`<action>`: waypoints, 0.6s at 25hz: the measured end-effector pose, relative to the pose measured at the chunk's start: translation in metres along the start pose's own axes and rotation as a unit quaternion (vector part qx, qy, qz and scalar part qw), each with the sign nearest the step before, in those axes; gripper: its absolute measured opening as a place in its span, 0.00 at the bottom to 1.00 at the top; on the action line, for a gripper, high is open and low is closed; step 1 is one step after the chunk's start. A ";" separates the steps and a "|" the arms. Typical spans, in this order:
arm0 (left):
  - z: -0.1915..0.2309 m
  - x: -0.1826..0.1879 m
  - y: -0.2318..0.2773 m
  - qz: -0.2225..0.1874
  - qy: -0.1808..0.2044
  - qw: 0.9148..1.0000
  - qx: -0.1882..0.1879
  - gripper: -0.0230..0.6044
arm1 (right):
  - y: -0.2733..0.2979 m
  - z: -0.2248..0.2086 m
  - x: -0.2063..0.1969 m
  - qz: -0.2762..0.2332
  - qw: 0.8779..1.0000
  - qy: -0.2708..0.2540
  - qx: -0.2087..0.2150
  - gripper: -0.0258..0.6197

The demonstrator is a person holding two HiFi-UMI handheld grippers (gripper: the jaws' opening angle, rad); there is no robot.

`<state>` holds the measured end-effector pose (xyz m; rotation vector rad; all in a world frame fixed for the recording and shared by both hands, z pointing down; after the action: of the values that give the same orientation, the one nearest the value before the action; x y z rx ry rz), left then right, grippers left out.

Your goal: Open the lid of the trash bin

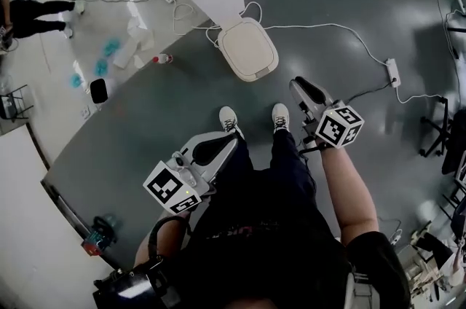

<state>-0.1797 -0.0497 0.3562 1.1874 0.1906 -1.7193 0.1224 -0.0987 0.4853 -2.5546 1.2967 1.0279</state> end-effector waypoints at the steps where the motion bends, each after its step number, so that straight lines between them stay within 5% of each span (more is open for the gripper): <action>1: 0.006 -0.004 0.001 0.007 -0.001 1.000 -0.005 0.04 | 0.003 -0.010 -0.010 0.001 1.000 0.007 -0.014 0.20; 15: 0.054 -0.087 0.010 0.111 0.006 0.992 -0.055 0.04 | 0.046 -0.153 -0.159 0.023 0.978 0.139 -0.156 0.30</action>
<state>-0.2028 -0.0320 0.4549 1.0955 0.1531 -1.4898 0.1031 -0.0759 0.7093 -3.0093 1.3544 0.9792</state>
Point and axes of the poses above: the fingertips, and each gripper's own axes: y forward along the fingers, z to its left, x out of its top, the point moved 10 cm from there along -y, backward along the fingers, and after that the axes turned 13 degrees about x, right-handed, at the moved point
